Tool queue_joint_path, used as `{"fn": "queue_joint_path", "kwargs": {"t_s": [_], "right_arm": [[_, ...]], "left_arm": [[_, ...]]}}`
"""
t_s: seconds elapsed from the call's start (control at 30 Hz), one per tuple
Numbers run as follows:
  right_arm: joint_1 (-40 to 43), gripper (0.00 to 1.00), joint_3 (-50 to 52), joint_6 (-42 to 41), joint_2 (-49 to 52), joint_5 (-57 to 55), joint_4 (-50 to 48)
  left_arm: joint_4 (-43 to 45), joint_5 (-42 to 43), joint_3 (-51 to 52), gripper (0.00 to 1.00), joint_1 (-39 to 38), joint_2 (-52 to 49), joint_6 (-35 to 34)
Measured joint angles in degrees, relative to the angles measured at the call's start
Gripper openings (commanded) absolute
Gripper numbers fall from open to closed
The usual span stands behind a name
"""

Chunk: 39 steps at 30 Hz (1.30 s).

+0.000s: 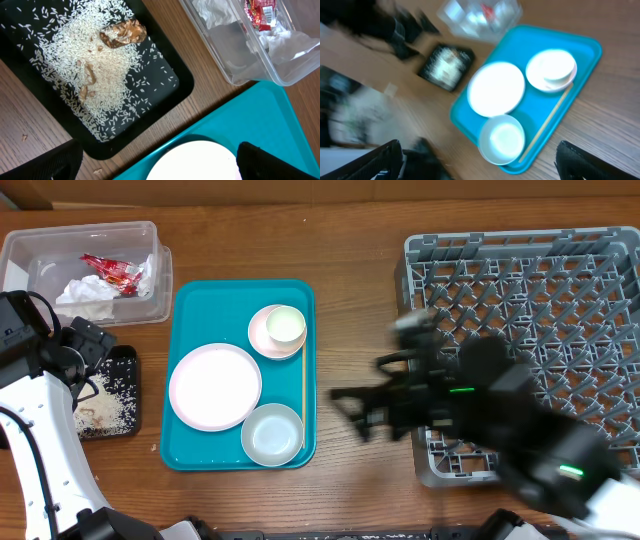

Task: Sort waste into correct bins and load items into the dishwasher
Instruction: 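Move the right gripper to the white bowl and grasp its rim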

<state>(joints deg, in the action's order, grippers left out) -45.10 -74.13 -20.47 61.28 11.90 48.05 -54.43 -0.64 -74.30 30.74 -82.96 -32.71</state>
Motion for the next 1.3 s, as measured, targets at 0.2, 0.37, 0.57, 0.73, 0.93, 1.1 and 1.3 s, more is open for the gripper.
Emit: {"fn": "queue_joint_path", "kwargs": {"t_s": [0.2, 0.37, 0.57, 0.73, 0.93, 1.1, 1.3], "right_arm": [[-19.23, 0.99, 0.00, -4.33, 18.47, -19.69, -4.24], [-23.87, 0.99, -0.02, -5.07, 30.25, -23.87, -7.93], [-24.30, 0.99, 0.00, -5.40, 38.27, -18.49, -13.99], [-24.33, 1.00, 0.00, -5.46, 41.27, -17.53, -14.67], [-24.33, 0.99, 0.00, -5.44, 46.07, -18.88, -15.43], [-24.79, 0.78, 0.00, -5.95, 48.11, -19.65, -16.98], [-27.78, 0.68, 0.00, -7.39, 48.46, -21.40, -18.97]], "left_arm": [[-0.02, 0.00, 0.00, 1.00, 0.00, 0.00, 0.00], [0.00, 0.00, 0.00, 1.00, 0.00, 0.00, 0.00], [0.00, 0.00, 0.00, 1.00, 0.00, -0.02, 0.00], [-0.02, 0.00, 0.00, 1.00, 0.00, -0.02, 0.00], [-0.02, 0.00, 0.00, 1.00, 0.00, -0.04, 0.00], [-0.02, 0.00, 0.00, 1.00, 0.00, -0.04, 0.00], [-0.02, 0.00, 0.02, 1.00, 0.00, -0.04, 0.00]]}}
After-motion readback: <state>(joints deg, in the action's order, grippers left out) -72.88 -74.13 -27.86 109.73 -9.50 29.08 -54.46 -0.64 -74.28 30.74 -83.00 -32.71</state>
